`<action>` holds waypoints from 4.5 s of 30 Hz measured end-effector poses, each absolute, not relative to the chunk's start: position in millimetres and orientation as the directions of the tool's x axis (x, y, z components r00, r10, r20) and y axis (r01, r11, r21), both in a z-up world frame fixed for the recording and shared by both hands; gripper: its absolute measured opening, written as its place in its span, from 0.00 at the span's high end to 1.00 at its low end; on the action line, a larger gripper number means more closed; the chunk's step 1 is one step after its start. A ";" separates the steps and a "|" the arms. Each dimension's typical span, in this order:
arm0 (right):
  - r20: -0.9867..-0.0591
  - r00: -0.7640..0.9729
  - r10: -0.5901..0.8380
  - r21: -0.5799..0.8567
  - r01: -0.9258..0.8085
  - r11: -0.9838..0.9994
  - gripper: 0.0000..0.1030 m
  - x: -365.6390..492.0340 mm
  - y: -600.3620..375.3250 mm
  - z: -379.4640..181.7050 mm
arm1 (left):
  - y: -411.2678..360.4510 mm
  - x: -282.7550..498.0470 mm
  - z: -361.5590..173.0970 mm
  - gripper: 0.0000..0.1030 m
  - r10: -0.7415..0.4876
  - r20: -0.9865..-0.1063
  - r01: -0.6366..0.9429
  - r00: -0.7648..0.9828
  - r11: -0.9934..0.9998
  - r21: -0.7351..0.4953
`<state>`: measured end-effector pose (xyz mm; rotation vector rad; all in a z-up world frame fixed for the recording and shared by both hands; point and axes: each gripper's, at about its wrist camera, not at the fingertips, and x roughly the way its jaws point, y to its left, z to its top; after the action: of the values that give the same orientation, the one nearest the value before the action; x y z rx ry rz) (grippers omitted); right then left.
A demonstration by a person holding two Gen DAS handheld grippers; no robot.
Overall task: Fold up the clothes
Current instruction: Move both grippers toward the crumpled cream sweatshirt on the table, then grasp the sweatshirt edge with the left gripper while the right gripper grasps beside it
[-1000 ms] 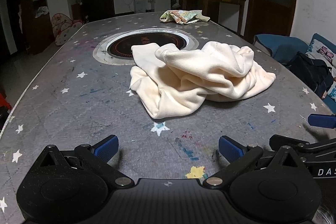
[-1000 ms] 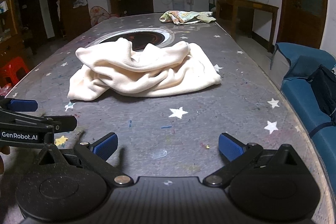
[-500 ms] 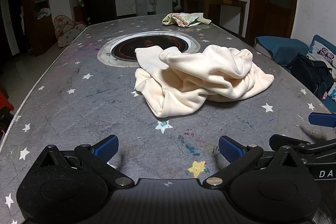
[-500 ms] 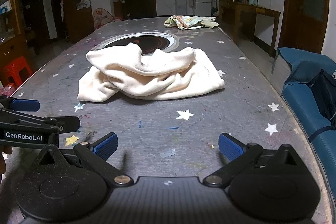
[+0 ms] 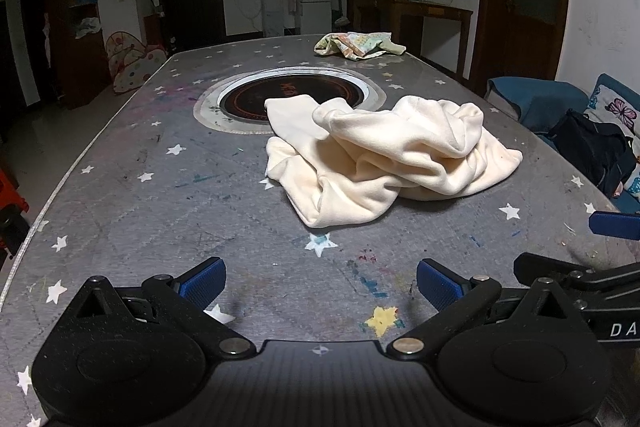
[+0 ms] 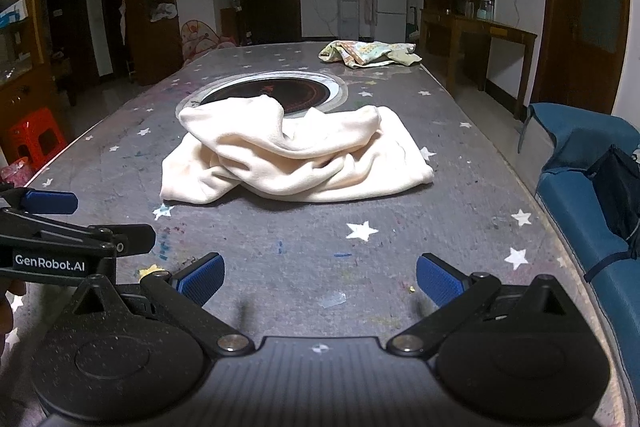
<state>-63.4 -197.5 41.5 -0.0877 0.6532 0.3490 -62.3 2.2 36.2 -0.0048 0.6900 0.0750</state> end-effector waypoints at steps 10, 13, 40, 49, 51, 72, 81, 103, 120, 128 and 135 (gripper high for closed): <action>-0.599 0.745 0.295 0.021 -0.354 0.935 0.00 -59.7 -194.7 46.2 | 2.9 -57.8 39.1 0.00 0.079 -0.631 -0.073 0.772 0.997 0.035; -0.599 0.743 0.297 0.018 -0.358 0.933 0.00 -57.5 -193.3 46.4 | 4.3 -55.2 39.7 0.00 0.085 -0.631 -0.079 0.771 0.996 0.038; -0.591 0.743 0.314 -0.001 -0.390 0.921 0.00 -26.8 -181.7 53.6 | 12.9 -22.8 44.3 0.00 0.103 -0.637 -0.087 0.764 0.995 0.056; -0.589 0.742 0.320 -0.001 -0.397 0.918 0.00 -15.9 -178.9 54.2 | 14.0 -14.5 44.4 0.00 0.107 -0.643 -0.088 0.758 0.994 0.062; -0.588 0.742 0.321 -0.004 -0.400 0.917 0.00 -14.0 -177.8 54.4 | 14.6 -12.4 44.5 0.00 0.107 -0.643 -0.087 0.758 0.994 0.063; -0.588 0.738 0.331 -0.012 -0.417 0.909 0.00 7.2 -166.9 56.4 | 18.2 9.2 44.5 0.00 0.113 -0.646 -0.083 0.755 0.994 0.077; -0.582 0.741 0.335 -0.021 -0.426 0.904 0.01 20.0 -164.0 60.7 | 21.4 21.8 46.7 0.00 0.118 -0.637 -0.087 0.762 0.993 0.080; -0.569 0.701 0.430 0.069 -0.481 0.874 0.21 57.1 -156.9 72.6 | 44.9 45.6 75.4 0.16 0.079 -0.583 -0.092 0.809 0.996 0.007; -0.574 0.713 0.403 0.131 -0.405 0.905 0.33 92.2 -185.4 71.3 | 45.4 103.1 68.8 0.44 -0.084 -0.659 0.014 0.747 0.994 -0.111; -0.645 0.661 0.384 0.204 -0.335 0.920 0.61 127.8 -204.2 45.1 | 43.8 109.3 53.1 0.85 -0.156 -0.699 0.082 0.698 0.987 -0.138; -0.635 0.643 0.429 0.258 -0.347 0.902 0.86 128.9 -207.3 43.6 | 43.2 106.5 53.9 0.89 -0.182 -0.698 0.127 0.693 0.983 -0.130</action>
<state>128.9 -207.3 43.6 0.1168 0.7524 0.4428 106.5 43.2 53.9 -0.0733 0.7864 -0.1730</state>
